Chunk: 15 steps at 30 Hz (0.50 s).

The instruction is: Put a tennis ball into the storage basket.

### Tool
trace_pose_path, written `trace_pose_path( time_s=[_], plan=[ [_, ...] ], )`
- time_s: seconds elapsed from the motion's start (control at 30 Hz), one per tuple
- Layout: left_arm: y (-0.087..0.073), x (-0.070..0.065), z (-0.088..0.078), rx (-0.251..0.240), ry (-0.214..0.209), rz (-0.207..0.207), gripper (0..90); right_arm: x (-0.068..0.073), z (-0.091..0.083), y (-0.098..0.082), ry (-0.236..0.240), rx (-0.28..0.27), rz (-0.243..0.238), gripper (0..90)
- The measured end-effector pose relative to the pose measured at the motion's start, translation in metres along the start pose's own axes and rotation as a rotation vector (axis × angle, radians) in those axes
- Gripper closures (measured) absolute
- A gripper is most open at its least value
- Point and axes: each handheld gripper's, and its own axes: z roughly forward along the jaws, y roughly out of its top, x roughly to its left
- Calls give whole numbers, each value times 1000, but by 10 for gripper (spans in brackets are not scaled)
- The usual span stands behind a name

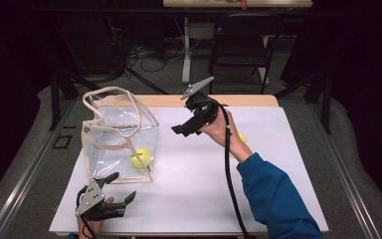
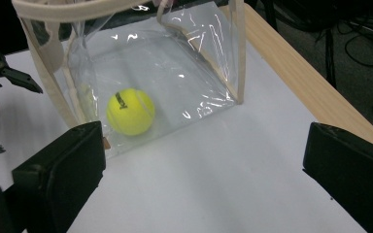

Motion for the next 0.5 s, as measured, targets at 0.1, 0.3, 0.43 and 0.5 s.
trace_pose_path(
  time_s=[0.1,0.3,0.43,0.5],
  plan=[
    [0,0,0,-1,0,0,159,-2,-3,-5,-8,3,3,10],
    [0,0,0,0,0,2,159,-3,-4,-8,-13,1,6,10],
    [0,0,0,0,0,2,159,-7,-18,-28,-36,1,27,11],
    [0,0,0,0,0,2,159,-8,-21,-33,-40,3,30,12]
  ],
)
